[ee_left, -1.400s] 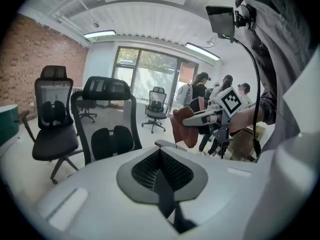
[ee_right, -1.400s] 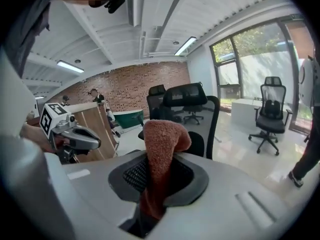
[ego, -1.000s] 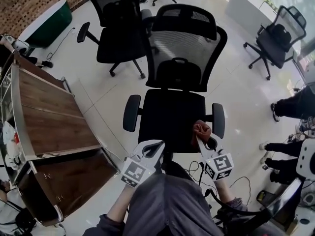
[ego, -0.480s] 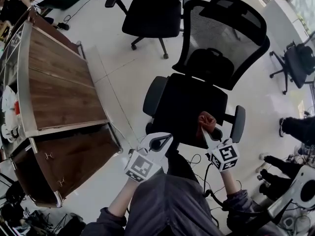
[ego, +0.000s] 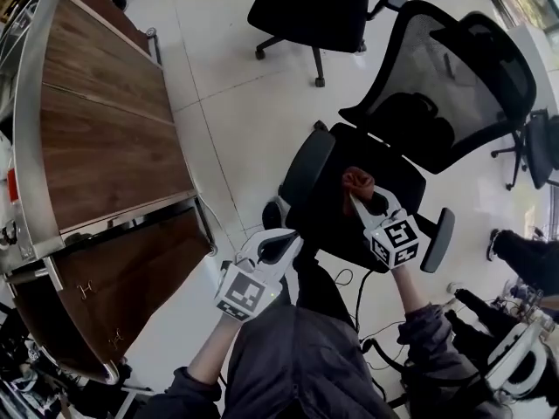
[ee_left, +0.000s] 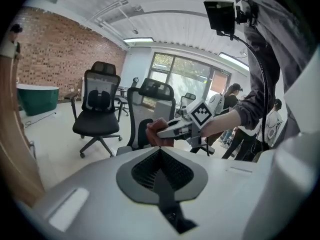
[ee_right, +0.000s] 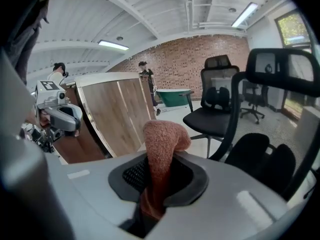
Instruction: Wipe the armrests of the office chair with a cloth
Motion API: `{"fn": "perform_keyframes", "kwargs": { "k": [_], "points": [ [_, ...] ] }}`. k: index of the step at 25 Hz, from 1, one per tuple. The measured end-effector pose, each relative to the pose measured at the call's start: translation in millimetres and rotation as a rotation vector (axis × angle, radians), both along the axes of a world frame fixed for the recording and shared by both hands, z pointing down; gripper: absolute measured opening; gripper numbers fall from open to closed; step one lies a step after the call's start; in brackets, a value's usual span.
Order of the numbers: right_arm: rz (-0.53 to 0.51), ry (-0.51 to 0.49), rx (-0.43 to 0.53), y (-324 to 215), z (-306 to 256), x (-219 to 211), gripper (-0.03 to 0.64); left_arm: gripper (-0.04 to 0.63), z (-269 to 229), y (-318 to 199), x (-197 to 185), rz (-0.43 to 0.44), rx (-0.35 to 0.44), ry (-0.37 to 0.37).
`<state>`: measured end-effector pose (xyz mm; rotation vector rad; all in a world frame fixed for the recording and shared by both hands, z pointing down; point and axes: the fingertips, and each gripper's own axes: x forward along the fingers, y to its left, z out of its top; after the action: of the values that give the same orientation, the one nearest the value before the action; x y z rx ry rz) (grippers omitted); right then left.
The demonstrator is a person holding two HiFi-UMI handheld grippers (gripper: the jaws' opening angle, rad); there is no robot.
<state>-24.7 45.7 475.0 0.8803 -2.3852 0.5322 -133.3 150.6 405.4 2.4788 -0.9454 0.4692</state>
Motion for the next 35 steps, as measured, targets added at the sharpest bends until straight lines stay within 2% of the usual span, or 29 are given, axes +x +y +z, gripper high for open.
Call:
{"fn": "perform_keyframes", "kwargs": {
  "k": [7,13,16,21,27,32,35],
  "points": [
    [-0.085,0.058,-0.053,-79.6,66.0,-55.8,0.055,0.015,25.7,-9.4,-31.1,-0.081,-0.076,0.039],
    [-0.165,0.267,0.014,-127.1,116.3,-69.6,0.055,0.015,44.3,-11.1,-48.6,-0.115,-0.124,0.05],
    [-0.189,0.283,0.003,-128.1,125.6,-75.8,0.055,0.015,53.1,-12.9,-56.1,-0.125,-0.143,0.05],
    [-0.234,0.242,-0.013,-90.1,118.1,-92.4,0.055,0.015,59.7,-15.8,-60.6,-0.124,-0.158,0.053],
    [-0.35,0.194,-0.05,-2.7,102.9,-117.8,0.055,0.015,55.4,-17.7,-57.2,-0.107,-0.147,0.063],
    [-0.429,0.122,-0.118,71.8,88.2,-136.6,0.055,0.015,54.7,-9.7,-56.1,-0.092,-0.137,0.071],
    [-0.482,0.052,-0.14,95.9,83.2,-158.6,0.055,0.015,58.7,-5.9,-66.5,-0.103,-0.135,0.059]
  ]
}}
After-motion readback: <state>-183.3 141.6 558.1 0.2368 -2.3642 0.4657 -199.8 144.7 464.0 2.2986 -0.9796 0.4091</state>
